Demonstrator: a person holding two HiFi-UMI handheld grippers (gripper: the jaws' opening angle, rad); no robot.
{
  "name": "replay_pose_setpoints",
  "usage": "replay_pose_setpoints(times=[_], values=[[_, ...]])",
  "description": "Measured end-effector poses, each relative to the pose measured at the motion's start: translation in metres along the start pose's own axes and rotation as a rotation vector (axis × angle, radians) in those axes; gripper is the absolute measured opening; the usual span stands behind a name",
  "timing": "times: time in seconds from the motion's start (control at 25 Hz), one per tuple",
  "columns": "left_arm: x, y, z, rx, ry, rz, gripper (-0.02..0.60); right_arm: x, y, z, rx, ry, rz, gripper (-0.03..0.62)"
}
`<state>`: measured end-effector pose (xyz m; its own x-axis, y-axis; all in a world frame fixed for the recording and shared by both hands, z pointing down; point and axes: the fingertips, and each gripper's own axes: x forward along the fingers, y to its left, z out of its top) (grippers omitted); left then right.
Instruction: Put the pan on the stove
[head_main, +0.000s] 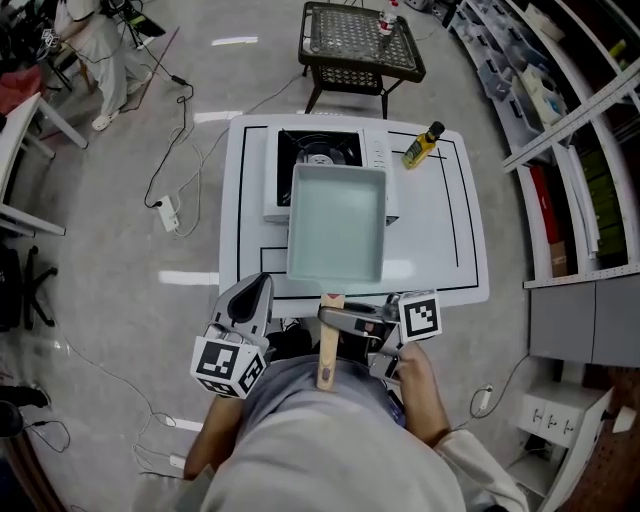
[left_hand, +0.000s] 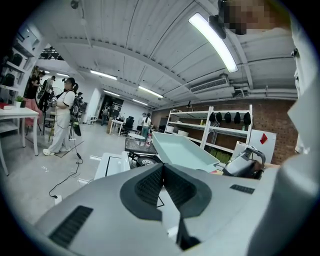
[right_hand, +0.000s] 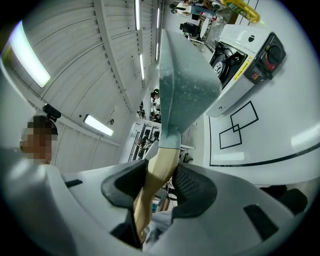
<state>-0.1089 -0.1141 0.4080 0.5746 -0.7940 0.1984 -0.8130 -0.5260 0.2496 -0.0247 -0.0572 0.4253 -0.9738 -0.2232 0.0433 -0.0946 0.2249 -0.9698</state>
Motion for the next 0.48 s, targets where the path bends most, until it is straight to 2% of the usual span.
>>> replay_pose_setpoints(times=[0.2,0.36,0.48], values=[[0.000,0.010,0.000,-0.015,-0.001,-0.005,0.006,0.010,-0.001,0.008,-0.002,-0.010,-0.010,0.169],[0.003,0.018,0.001,0.001,0.006,-0.009,0.006,0.017,-0.003,0.018,0.010,-0.013,-0.005,0.169],[0.003,0.029,0.002,-0.025,0.006,-0.008,0.006,0.024,-0.006,0.025,0.012,-0.013,-0.001,0.169]])
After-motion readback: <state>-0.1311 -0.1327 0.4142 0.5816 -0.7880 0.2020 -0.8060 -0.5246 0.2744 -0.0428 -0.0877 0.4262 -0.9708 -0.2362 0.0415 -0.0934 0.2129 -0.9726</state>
